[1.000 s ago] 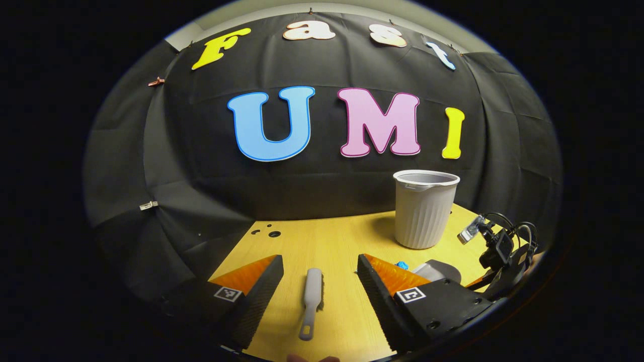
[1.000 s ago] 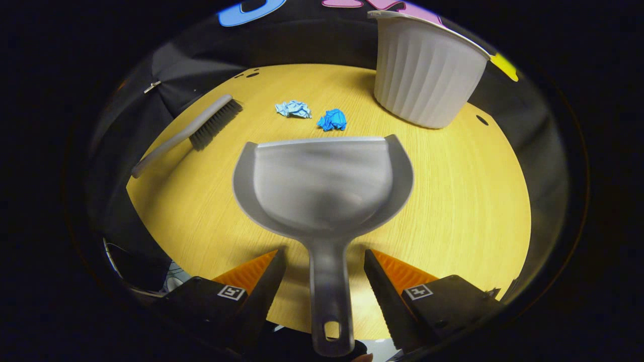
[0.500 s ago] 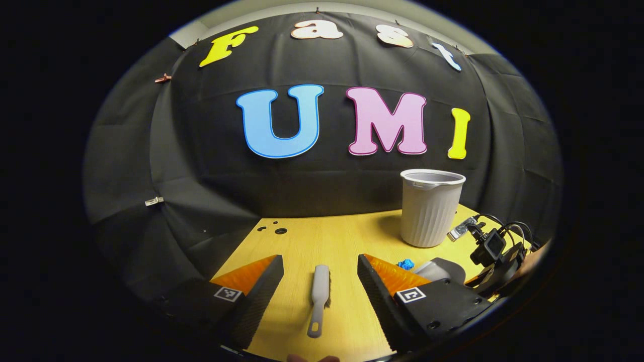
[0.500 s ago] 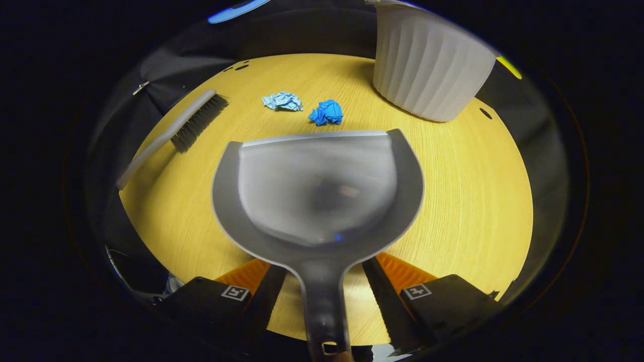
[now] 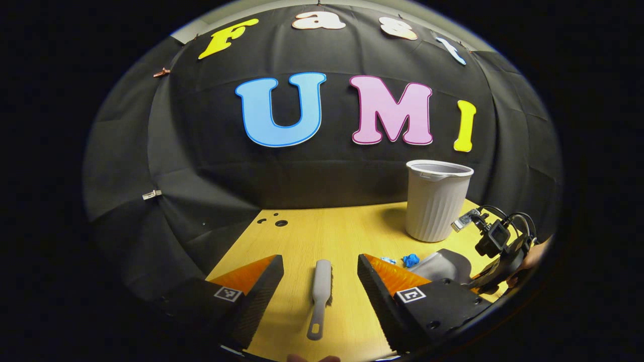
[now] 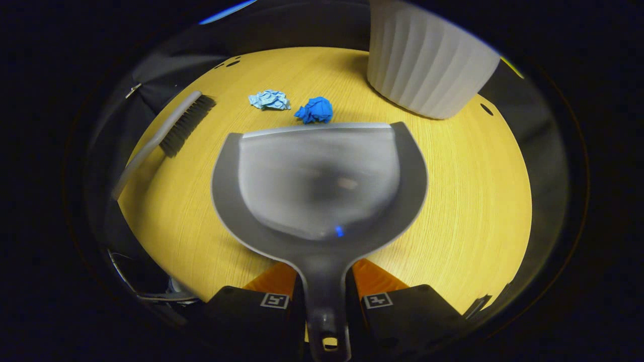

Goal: Pick up the small broom and dustpan from the desktop, sweep the trash into the dustpan with the broom, and then empty the trash into the garbage bin.

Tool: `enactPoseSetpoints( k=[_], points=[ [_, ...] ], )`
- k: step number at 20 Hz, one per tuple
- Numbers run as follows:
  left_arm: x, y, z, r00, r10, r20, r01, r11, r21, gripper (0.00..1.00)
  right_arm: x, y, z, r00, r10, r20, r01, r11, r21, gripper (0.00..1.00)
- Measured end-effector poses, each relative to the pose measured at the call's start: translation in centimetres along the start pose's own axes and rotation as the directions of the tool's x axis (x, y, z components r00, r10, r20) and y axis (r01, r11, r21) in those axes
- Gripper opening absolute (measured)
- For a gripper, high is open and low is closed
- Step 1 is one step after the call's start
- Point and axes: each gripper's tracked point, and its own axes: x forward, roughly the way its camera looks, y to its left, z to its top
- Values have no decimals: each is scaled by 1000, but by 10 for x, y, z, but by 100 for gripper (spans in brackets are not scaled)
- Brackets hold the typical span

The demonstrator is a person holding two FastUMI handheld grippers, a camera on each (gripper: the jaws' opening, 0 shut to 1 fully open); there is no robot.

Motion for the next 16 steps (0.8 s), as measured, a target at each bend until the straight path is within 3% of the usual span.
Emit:
enactPoseSetpoints(
  k=[2, 3, 11, 16],
  points=[
    [9, 2, -9, 1000, 8, -29, -8, 1000, 3, 96, 0, -1, -1, 1000, 6, 13, -5, 999, -38, 44],
    [13, 3, -12, 999, 7, -40, -7, 1000, 7, 96, -1, -1, -3, 1000, 8, 20, -7, 998, -58, 37],
    [44, 2, -61, 977, -50, -208, 57, 998, 28, 96, -31, -16, -10, 995, 67, 68, -54, 982, -181, 36],
    [59, 4, -103, 933, -66, -353, 81, 996, 28, 96, -34, -18, -10, 993, 87, 76, -71, 978, -194, 36]
  ],
)
